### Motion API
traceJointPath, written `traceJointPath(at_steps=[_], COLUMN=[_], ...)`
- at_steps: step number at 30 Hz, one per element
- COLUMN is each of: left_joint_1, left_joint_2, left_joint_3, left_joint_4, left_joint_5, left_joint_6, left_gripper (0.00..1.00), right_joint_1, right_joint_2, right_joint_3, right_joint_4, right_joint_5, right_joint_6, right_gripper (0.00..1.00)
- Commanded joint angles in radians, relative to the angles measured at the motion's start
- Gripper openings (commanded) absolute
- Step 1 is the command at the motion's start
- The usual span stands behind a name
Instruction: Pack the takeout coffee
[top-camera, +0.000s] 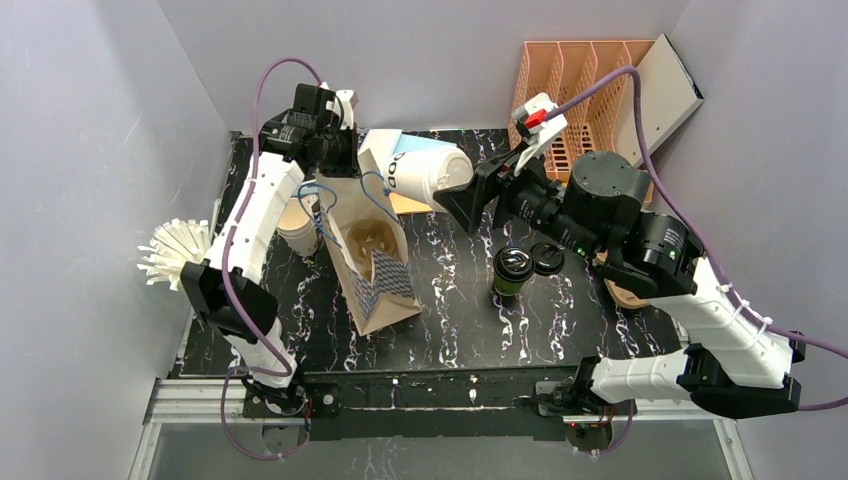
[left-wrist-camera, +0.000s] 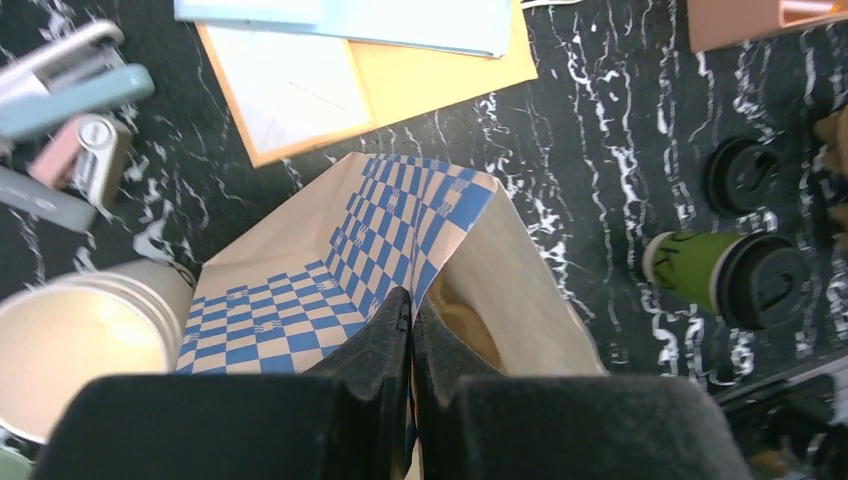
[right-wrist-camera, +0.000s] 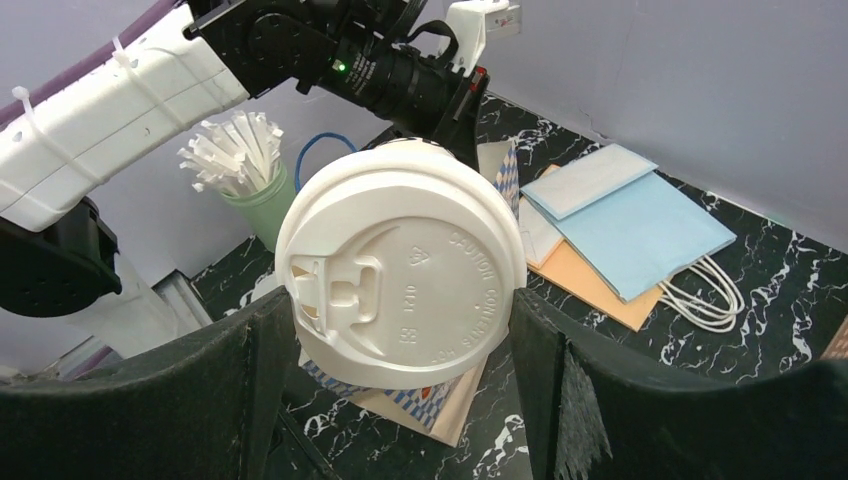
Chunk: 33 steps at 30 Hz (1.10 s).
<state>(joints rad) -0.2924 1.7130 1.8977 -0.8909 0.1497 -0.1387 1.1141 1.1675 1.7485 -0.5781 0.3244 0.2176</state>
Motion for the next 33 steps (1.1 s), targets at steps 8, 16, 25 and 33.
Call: traceJointPath(at_steps=[8,16,25,33], left_joint_1=[-0.107,-0.117,-0.104,-0.103], left_joint_2=[-0.077,-0.102,-0.096,-0.051], left_joint_3=[-0.023,-0.080,-0.034,-0.002], left_joint_4=[0.036,0.036,0.087,-0.040], left_joint_5=[0.004,-0.087,0.063,0.198], left_joint_6=[-0.378,-0.371,-0.006,0.340], left_gripper=[0.00,0.14,0.77,0.78], right_joint_1=[-0.001,-0.001,-0.001,-0.001], right_joint_2=[0.003,0.001,0.011,0.009], right_joint_3=[0.067,0.071,0.099,0.109], right_joint_4=[-0.005,-0.033,-0.045,-0.062], right_joint_5=[-0.066,-0.111,-0.103,-0.096], right_joint_6=[-0.081,-0.087,-0.089,-0.075], right_gripper=[0.45,0.45,0.44,0.44])
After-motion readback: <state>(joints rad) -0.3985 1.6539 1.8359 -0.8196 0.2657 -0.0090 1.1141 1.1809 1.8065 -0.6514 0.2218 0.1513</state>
